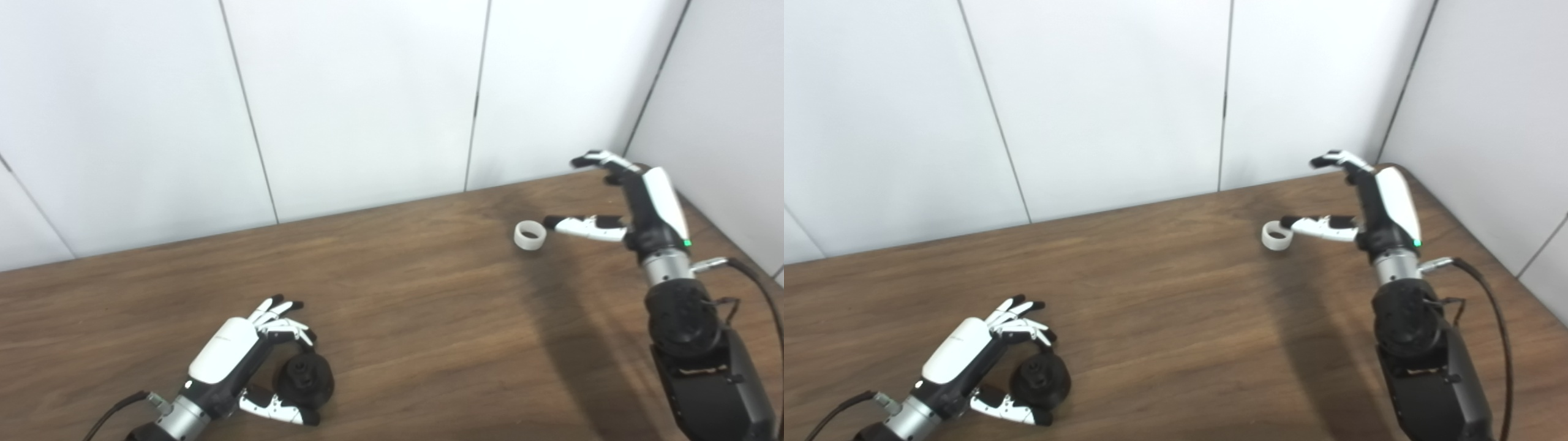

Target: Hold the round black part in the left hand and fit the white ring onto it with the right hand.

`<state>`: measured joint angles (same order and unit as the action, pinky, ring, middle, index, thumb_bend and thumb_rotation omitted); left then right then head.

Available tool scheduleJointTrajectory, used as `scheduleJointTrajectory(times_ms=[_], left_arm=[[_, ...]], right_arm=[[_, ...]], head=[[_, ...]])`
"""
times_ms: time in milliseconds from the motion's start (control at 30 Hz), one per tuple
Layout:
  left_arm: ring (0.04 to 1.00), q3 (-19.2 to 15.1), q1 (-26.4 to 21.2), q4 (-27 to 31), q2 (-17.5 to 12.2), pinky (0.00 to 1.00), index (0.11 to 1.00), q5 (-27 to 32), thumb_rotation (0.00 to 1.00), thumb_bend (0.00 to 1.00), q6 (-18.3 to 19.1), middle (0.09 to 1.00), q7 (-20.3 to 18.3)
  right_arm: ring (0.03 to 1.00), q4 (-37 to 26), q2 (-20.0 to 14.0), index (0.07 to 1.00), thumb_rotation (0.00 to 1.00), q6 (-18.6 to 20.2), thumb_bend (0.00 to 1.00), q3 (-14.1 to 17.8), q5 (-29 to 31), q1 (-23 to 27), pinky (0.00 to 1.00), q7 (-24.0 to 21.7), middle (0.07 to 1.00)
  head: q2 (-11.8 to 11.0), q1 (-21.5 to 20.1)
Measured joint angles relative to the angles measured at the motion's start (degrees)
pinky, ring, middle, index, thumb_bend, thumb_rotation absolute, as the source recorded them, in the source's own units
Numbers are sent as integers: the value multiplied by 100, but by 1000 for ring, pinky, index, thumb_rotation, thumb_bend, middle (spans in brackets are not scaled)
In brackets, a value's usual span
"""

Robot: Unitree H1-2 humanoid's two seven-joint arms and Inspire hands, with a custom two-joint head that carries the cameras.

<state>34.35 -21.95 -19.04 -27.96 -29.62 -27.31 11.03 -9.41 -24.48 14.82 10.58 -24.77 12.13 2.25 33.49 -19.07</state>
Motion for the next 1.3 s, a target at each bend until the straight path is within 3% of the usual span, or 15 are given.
scheduleJointTrajectory(times_ms=[133,433,767,1300], left_arm=[[916,51,-2,-3,-55,1000,482,27,56,524,0,704,56],[914,233,-69,-47,-152,1000,482,47,57,524,5,700,264],[918,331,-95,-55,-218,1000,482,146,56,524,5,705,302],[917,448,-109,-54,-313,1000,482,235,58,524,3,704,402]], right_arm=[[853,299,-195,701,235,-148,861,-100,-21,6,763,-26,848],[889,937,-403,749,262,-498,894,-391,79,63,779,-168,875],[888,1196,-801,771,236,-432,897,-843,-305,482,744,-522,876],[895,1732,-1119,795,232,-527,842,-1160,-600,780,740,-633,884]], head=[[-26,-87],[-140,-263],[-246,-413],[-308,-492]])
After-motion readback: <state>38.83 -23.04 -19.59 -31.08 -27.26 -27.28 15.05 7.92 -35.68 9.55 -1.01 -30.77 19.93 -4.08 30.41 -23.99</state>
